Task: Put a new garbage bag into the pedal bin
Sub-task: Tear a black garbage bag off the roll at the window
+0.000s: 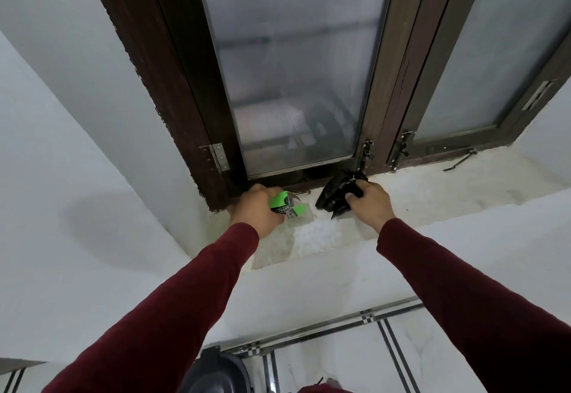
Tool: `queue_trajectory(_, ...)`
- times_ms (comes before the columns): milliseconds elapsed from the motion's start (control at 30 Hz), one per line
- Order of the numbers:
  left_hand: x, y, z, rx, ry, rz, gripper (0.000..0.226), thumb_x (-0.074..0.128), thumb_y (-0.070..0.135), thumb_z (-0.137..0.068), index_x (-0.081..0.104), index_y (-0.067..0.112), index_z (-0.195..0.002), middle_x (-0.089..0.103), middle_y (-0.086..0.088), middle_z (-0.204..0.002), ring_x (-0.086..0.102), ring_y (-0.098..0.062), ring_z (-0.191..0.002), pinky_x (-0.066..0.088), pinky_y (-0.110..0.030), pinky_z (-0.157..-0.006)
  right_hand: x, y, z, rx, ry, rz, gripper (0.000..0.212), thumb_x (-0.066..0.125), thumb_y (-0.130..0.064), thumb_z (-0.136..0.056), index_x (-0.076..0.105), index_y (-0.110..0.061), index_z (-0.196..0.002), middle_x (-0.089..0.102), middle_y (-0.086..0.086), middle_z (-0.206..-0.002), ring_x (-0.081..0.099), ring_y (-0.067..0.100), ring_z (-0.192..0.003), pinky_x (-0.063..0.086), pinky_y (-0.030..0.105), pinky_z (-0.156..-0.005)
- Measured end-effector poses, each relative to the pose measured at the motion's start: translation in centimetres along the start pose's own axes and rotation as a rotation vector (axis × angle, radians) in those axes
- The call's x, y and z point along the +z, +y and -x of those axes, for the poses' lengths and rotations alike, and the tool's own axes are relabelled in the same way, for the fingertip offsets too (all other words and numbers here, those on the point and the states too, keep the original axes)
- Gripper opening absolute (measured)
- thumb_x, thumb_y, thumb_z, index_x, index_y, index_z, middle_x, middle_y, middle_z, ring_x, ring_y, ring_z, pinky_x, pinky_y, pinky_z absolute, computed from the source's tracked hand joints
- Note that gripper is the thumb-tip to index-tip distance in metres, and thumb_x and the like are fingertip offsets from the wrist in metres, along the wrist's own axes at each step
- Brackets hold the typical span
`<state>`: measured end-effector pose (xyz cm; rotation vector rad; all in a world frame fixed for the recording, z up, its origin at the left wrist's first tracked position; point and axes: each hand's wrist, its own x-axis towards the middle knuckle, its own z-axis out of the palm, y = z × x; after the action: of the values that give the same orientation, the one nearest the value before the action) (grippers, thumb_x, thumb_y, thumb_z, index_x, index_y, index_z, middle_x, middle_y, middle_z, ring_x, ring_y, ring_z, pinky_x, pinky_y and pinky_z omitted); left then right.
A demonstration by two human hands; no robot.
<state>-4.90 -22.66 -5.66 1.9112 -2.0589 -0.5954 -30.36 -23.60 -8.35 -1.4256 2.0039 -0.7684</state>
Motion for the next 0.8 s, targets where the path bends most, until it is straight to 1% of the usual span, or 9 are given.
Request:
queue_trajectory(100,0.2,0.0,0.0,0.0,-0.004,0.029,0.067,0.083,0.031,-0.083,0.058,0.034,-0.144,0.053,0.0,-0.135,0.057,-0.024,-0.121,0.046,-0.033,-0.099,0.4,0.9,0.0,-0.034,0.057,0.112,0.051,0.055,-0.009,-0.096,0.05,-0.006,-0.147,0.036,0.02,-0.154,0.048,0.038,-0.133,0.033,0.029,-0.114)
queue_trajectory(200,0.3,0.3,0.1,0.012,-0.009,0.034,0.067,0.084,0.033,-0.082,0.057,0.035,-0.143,0.053,0.002,-0.135,0.057,-0.023,-0.121,0.047,-0.037,-0.1,0.3,1.6,-0.3,-0.066,0.071,0.25,0.055,0.058,-0.012,-0.095,0.045,-0.007,-0.149,0.025,0.022,-0.161,0.045,0.045,-0.135,0.04,0.039,-0.111)
queue_trajectory(267,0.3,0.5,0.1,0.011,-0.011,0.044,0.067,0.084,0.033,-0.081,0.058,0.035,-0.143,0.054,0.002,-0.135,0.056,-0.023,-0.122,0.046,-0.04,-0.103,-0.1,1.8,-0.4,-0.076,0.088,0.364,0.058,0.06,-0.017,-0.094,0.043,-0.006,-0.149,0.03,0.021,-0.159,0.046,0.048,-0.129,0.048,0.046,-0.104)
queue_trajectory(367,0.3,0.8,0.0,0.014,-0.007,0.088,0.068,0.086,0.031,-0.079,0.059,0.035,-0.142,0.054,0.002,-0.134,0.057,-0.024,-0.12,0.048,-0.046,-0.105,-0.9,1.2,-0.3,-0.139,0.172,0.409,0.055,0.062,-0.012,-0.091,0.046,-0.002,-0.142,0.047,0.023,-0.144,0.052,0.046,-0.12,0.053,0.047,-0.094)
queue_trajectory(500,0.2,1.1,-0.2,0.034,-0.003,0.156,0.068,0.086,0.029,-0.079,0.06,0.032,-0.142,0.055,-0.001,-0.131,0.058,-0.025,-0.118,0.05,-0.043,-0.103,-0.9,-0.6,0.6,-0.372,0.232,0.181,0.042,0.053,0.001,-0.092,0.064,-0.009,-0.131,0.061,0.015,-0.131,0.06,0.033,-0.115,0.051,0.036,-0.1)
queue_trajectory(567,0.2,1.3,-0.2,0.047,0.007,0.185,0.069,0.087,0.029,-0.077,0.061,0.032,-0.141,0.056,-0.002,-0.132,0.059,-0.025,-0.119,0.05,-0.043,-0.104,-0.4,-2.1,1.0,-0.34,0.09,-0.047,0.036,0.056,0.0,-0.094,0.071,-0.013,-0.125,0.069,0.007,-0.123,0.065,0.022,-0.11,0.051,0.034,-0.104)
queue_trajectory(633,0.2,1.5,-0.3,0.06,0.016,0.223,0.069,0.089,0.027,-0.076,0.062,0.031,-0.14,0.058,-0.002,-0.132,0.059,-0.024,-0.118,0.049,-0.037,-0.103,-0.2,-3.1,1.1,-0.279,-0.155,-0.165,0.04,0.063,-0.003,-0.094,0.067,-0.018,-0.131,0.069,0.001,-0.128,0.064,0.014,-0.115,0.05,0.034,-0.106)
queue_trajectory(700,0.0,1.7,-0.2,0.071,0.021,0.244,0.068,0.089,0.025,-0.075,0.064,0.029,-0.139,0.059,-0.003,-0.132,0.059,-0.022,-0.118,0.046,-0.028,-0.099,-0.3,-3.7,1.2,-0.275,-0.376,-0.141,0.056,0.068,-0.003,-0.091,0.058,-0.026,-0.141,0.06,-0.005,-0.139,0.057,0.014,-0.124,0.051,0.034,-0.105)
queue_trajectory(800,-0.3,1.8,0.0,0.084,0.041,0.272,0.067,0.09,0.024,-0.074,0.065,0.028,-0.137,0.062,-0.003,-0.129,0.061,-0.021,-0.116,0.046,-0.026,-0.096,-0.9,-4.1,1.2,-0.238,-0.539,-0.2,0.063,0.069,0.006,-0.085,0.06,-0.028,-0.138,0.061,-0.005,-0.133,0.055,0.02,-0.126,0.049,0.03,-0.099)
